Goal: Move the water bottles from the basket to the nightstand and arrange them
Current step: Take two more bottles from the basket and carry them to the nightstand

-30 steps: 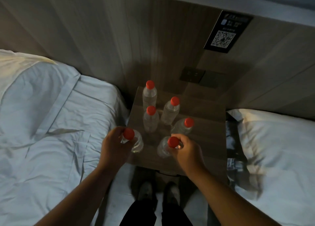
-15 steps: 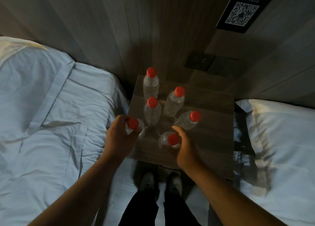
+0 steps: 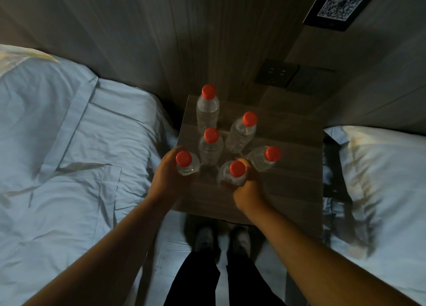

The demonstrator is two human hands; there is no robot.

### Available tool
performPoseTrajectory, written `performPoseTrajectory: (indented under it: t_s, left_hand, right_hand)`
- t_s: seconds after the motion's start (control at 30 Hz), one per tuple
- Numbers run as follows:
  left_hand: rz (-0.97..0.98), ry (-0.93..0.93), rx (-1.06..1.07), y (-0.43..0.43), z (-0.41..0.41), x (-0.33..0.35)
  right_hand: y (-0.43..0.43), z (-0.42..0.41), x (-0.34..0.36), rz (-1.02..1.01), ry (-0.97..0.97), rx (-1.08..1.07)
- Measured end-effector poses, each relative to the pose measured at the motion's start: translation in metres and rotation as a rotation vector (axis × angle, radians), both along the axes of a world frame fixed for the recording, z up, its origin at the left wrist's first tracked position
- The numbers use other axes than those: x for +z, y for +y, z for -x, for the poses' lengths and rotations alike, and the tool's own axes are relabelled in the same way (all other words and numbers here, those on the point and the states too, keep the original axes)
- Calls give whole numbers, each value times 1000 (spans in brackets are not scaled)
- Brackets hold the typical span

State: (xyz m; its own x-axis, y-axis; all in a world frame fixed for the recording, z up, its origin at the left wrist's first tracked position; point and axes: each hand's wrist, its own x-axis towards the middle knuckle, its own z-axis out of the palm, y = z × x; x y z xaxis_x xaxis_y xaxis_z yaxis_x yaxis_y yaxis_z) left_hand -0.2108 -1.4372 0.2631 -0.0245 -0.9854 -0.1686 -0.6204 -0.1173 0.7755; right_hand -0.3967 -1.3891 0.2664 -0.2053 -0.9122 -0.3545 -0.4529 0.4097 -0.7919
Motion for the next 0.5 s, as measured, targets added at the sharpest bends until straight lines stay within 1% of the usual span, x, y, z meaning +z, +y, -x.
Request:
performPoseTrajectory:
  t_s: [0.03, 0.07, 0.1, 0.23, 0.3, 0.4, 0.43, 0.47, 0.5]
  left_hand:
    - [-8, 0, -17, -1, -1, 0]
    - [-27, 5, -37, -1, -3, 2]
    - [-50, 15, -60, 0, -6, 3]
    - [-108, -1, -110, 7, -14, 24]
    - [-154, -52, -106, 14, -18, 36]
    - [-256, -190, -237, 30, -28, 54]
    - [-241, -205, -277, 33, -30, 61]
    - [-314, -145, -297, 37, -32, 68]
    - [-279, -126, -420, 44, -34, 69]
  right_hand:
    - [1, 0, 3, 2, -1, 65]
    - [-1, -2, 4, -53, -23, 58]
    - [0, 0, 8, -55, -52, 44]
    - [19, 10, 28, -40, -78, -99]
    - [32, 14, 44, -98, -48, -151]
    - [57, 22, 74, -192, -115, -203]
    - [67, 26, 80, -204, -135, -211]
    - [78, 28, 91, -223, -126, -199]
    - [89, 30, 101, -231, -134, -183]
